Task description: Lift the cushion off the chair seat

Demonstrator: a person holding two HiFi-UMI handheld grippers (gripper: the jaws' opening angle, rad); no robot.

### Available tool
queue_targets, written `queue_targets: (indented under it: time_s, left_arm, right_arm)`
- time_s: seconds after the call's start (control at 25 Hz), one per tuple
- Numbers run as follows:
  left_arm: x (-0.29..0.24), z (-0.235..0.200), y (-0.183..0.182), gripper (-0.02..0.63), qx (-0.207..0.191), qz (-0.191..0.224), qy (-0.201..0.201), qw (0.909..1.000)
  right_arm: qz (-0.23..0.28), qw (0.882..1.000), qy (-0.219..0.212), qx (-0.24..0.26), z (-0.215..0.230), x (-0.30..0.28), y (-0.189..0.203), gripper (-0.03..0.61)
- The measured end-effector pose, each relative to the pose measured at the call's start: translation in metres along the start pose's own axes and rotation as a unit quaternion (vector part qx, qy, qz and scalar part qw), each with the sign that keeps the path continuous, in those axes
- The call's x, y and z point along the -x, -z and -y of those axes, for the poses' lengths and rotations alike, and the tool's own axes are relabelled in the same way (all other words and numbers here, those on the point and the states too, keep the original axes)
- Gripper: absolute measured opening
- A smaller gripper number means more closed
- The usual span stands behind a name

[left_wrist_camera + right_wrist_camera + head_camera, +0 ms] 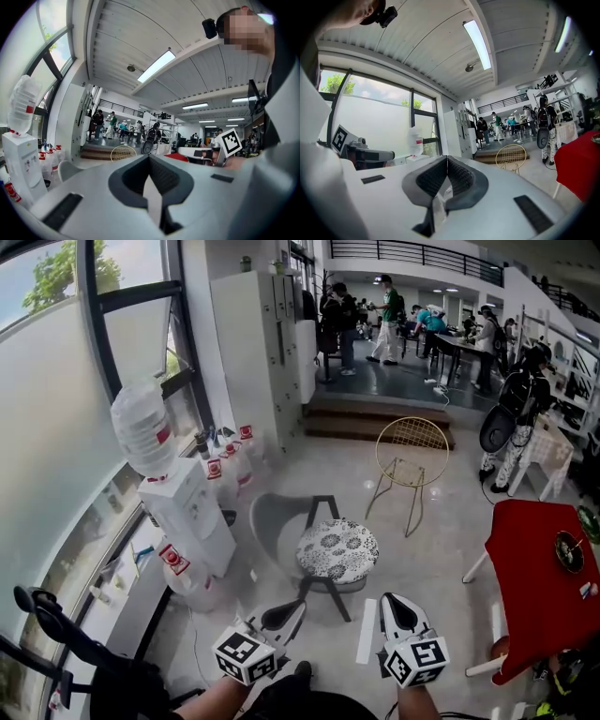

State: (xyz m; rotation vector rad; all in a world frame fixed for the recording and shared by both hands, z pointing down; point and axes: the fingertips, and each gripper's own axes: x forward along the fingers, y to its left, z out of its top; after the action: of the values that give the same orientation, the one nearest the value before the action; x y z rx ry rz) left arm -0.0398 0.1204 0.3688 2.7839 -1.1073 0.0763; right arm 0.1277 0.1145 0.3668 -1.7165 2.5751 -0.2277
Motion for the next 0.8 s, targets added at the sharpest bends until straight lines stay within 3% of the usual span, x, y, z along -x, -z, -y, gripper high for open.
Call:
queue_targets:
  time_s: [0.8]
  left_arm:
    - [-0.045, -0.120, -0.031, 0.008, 0.007, 0.021, 0.001, 0.9998]
  right_arm:
    - [-0.023, 0.999, -0.015, 0.028, -0.017, -0.132, -0.021, 0.011]
